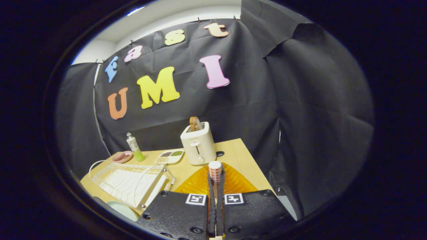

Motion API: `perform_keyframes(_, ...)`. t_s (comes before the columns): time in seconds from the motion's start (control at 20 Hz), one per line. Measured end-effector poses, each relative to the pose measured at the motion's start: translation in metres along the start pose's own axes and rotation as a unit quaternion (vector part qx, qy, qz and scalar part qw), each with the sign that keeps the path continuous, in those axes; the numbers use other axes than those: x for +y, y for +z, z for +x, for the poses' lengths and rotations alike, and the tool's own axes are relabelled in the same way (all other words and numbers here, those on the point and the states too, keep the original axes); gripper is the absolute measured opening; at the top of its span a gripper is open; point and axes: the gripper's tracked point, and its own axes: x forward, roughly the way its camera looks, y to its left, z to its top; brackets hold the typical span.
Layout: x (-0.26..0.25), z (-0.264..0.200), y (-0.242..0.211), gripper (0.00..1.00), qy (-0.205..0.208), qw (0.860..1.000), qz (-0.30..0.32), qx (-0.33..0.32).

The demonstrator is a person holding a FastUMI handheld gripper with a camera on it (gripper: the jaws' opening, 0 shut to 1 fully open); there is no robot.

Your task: Take the plate from the dish rack, then take the spoon from the basket and place it into the plate.

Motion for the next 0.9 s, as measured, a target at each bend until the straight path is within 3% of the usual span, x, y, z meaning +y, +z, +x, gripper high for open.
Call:
perform_keyframes(0.25, -0.008, -0.02, 0.021, 0.06, -0.023, 0.999, 0.019, -0.036)
perform_keyframes(0.5, 0.01, -0.07, 0.046, 0.06, -0.039, 0.995, 0.034, -0.084)
perform_keyframes(0.75, 0.081, -0.13, 0.037, 0.06, 0.014, 0.993, 0.071, -0.095)
perform_keyframes(0.9, 0.128, -0.15, 0.007, 0.06, 0.024, 0.993, 0.07, -0.092)
